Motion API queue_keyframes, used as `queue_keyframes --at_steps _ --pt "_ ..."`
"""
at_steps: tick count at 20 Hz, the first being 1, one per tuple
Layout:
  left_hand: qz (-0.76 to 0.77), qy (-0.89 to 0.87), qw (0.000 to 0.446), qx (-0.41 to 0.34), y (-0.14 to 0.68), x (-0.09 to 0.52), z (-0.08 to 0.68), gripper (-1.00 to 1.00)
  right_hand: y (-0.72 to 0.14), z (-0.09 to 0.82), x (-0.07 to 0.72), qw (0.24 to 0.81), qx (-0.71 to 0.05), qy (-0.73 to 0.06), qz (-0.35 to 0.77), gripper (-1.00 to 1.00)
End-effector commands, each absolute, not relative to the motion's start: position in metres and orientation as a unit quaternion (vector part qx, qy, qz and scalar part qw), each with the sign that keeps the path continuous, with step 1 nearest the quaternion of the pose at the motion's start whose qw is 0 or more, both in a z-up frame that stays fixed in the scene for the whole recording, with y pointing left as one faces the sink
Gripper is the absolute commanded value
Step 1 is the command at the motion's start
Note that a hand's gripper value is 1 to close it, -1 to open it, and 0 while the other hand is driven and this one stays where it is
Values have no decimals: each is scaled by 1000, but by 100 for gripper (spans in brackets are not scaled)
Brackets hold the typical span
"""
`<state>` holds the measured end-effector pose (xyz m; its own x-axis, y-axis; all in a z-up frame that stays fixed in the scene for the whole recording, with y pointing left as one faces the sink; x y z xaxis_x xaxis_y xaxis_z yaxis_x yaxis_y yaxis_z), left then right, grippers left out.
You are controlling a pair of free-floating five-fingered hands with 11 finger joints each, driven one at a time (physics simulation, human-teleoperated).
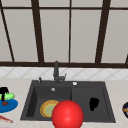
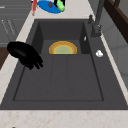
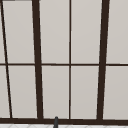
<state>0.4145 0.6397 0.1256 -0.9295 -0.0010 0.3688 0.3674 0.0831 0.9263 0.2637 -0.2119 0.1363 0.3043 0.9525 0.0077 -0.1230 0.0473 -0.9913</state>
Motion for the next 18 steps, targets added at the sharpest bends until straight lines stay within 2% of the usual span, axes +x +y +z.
queue_keyframes --at_steps 1,3,11,14,18 --pt "-659 -730 125 -133 656 420 107 100 -212 136 264 609 -530 -391 442 0" --pt "-646 -749 97 -109 658 393 123 100 -212 136 264 609 -530 -391 442 0" --pt "-642 -760 61 -84 655 361 177 100 -212 136 264 609 -530 -391 442 0" --pt "-643 -759 62 -82 655 346 188 100 -212 136 264 609 -530 -391 442 0" --pt "-640 -758 91 -86 649 343 182 100 -212 136 264 609 -530 -391 442 0"
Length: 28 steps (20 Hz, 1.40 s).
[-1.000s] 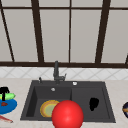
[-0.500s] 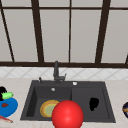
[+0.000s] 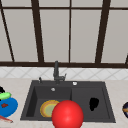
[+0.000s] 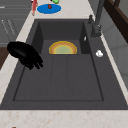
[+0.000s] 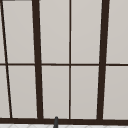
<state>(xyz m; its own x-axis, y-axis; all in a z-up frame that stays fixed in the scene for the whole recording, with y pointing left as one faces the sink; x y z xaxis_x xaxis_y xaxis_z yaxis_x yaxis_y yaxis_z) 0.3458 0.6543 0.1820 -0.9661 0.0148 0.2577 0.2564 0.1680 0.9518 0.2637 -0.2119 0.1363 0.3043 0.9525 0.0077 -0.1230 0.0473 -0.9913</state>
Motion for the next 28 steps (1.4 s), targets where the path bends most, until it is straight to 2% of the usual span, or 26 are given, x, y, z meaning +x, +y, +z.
queue_keyframes --at_steps 1,8,16,17,19,23,28 --pt "-640 -758 93 -88 647 343 181 100 -212 136 264 609 -530 -391 442 0" --pt "-640 -758 99 -81 641 346 159 100 -212 136 264 609 -530 -391 442 0" --pt "-646 -757 76 -65 642 338 137 100 -212 136 264 609 -530 -391 442 0" --pt "-645 -758 78 -60 643 339 140 -100 -212 136 264 609 -530 -391 442 0" --pt "-643 -762 72 -40 645 343 148 -100 -212 136 264 609 -530 -391 442 0" --pt "-651 -755 62 -47 647 343 158 -100 -212 136 264 609 -530 -391 442 0" --pt "-654 -750 72 -62 647 332 178 -100 -212 136 264 609 -530 -391 442 0"
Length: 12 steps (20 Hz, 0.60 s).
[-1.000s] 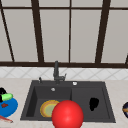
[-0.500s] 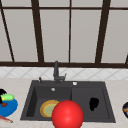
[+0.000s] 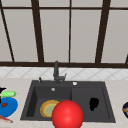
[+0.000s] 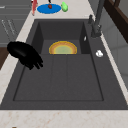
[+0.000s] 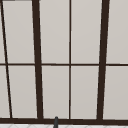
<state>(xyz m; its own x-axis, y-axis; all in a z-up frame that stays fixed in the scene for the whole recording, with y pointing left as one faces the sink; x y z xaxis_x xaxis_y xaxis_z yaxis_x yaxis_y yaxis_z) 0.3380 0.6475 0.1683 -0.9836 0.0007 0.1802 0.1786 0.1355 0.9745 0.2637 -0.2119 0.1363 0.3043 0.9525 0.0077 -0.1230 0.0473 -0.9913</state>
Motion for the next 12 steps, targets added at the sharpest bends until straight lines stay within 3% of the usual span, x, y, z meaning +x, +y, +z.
queue_keyframes --at_steps 1,12 --pt "-655 -750 71 -63 646 329 182 -100 -212 136 264 609 -530 -391 442 0" --pt "-660 -745 72 -72 639 303 219 -100 -212 136 264 609 -530 -391 442 0"
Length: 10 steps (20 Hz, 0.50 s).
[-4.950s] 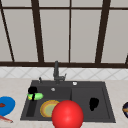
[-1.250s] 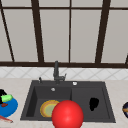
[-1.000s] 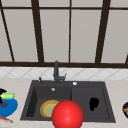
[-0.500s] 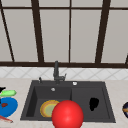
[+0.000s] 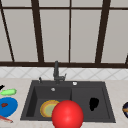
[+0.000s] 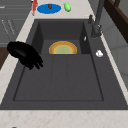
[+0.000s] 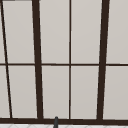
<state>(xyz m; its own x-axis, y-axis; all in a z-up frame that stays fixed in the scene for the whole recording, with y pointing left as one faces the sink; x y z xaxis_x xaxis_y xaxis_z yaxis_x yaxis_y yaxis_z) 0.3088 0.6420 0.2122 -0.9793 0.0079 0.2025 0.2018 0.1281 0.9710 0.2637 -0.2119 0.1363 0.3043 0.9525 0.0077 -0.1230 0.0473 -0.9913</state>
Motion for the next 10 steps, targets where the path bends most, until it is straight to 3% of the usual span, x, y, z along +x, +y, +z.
queue_keyframes --at_steps 1,10 --pt "-659 -745 72 -73 638 302 220 -100 -212 136 264 609 -530 -391 442 0" --pt "-659 -745 76 -73 623 302 227 -100 -212 136 264 609 -530 -391 442 0"
